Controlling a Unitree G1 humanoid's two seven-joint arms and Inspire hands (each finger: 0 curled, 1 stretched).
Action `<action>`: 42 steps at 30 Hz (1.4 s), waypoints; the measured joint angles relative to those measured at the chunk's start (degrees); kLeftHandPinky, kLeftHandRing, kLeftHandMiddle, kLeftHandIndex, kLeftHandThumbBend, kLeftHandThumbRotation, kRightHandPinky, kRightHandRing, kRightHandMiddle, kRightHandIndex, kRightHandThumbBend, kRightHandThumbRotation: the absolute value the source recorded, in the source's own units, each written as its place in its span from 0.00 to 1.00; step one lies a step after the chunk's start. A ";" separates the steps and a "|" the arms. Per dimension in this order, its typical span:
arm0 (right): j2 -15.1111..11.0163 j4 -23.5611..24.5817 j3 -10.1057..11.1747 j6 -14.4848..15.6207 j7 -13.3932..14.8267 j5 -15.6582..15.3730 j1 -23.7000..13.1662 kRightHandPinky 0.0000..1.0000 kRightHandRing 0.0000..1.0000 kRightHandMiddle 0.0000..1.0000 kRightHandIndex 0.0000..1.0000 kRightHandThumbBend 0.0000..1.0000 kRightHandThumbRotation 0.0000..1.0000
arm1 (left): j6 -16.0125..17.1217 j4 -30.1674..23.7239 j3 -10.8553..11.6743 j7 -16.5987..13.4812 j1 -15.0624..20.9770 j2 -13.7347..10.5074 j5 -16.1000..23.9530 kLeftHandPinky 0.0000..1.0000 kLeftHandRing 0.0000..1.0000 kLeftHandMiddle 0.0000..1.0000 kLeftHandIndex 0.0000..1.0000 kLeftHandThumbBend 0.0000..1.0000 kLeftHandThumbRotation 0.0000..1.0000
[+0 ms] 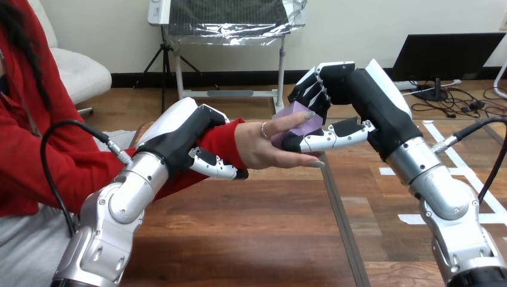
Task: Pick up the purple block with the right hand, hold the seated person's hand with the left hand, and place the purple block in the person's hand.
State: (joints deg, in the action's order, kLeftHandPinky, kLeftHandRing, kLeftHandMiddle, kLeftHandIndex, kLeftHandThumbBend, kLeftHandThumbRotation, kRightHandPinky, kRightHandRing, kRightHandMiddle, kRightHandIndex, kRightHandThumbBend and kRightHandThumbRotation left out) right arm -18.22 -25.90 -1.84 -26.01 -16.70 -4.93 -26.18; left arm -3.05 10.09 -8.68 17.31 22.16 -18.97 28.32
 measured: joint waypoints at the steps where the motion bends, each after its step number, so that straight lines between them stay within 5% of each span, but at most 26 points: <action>1: 0.04 0.34 -0.01 0.32 -0.01 0.01 0.19 0.27 0.32 0.39 0.43 0.76 0.00 | 0.02 0.06 0.00 0.00 0.00 0.01 -0.07 0.23 0.30 0.37 0.39 0.70 0.00; 17: 0.85 3.41 -0.40 3.13 0.02 0.00 1.68 0.28 0.33 0.40 0.43 0.77 0.00 | 1.07 1.11 0.00 -0.66 0.01 0.50 -0.37 0.26 0.32 0.39 0.40 0.70 0.00; 42: 0.74 3.59 -0.36 3.20 -0.50 0.09 1.68 0.36 0.43 0.48 0.49 0.76 0.00 | 2.17 1.12 0.26 -1.18 0.01 0.21 -2.02 0.27 0.34 0.41 0.43 0.71 0.00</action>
State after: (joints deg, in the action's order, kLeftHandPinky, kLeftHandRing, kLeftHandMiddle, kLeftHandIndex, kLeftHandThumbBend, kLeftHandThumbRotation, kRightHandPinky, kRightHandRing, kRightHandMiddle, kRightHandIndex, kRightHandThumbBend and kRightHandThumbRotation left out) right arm -17.48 -22.31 -2.20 -22.81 -17.20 -4.84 -24.49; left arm -0.87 11.21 -8.42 16.13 22.17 -18.76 26.31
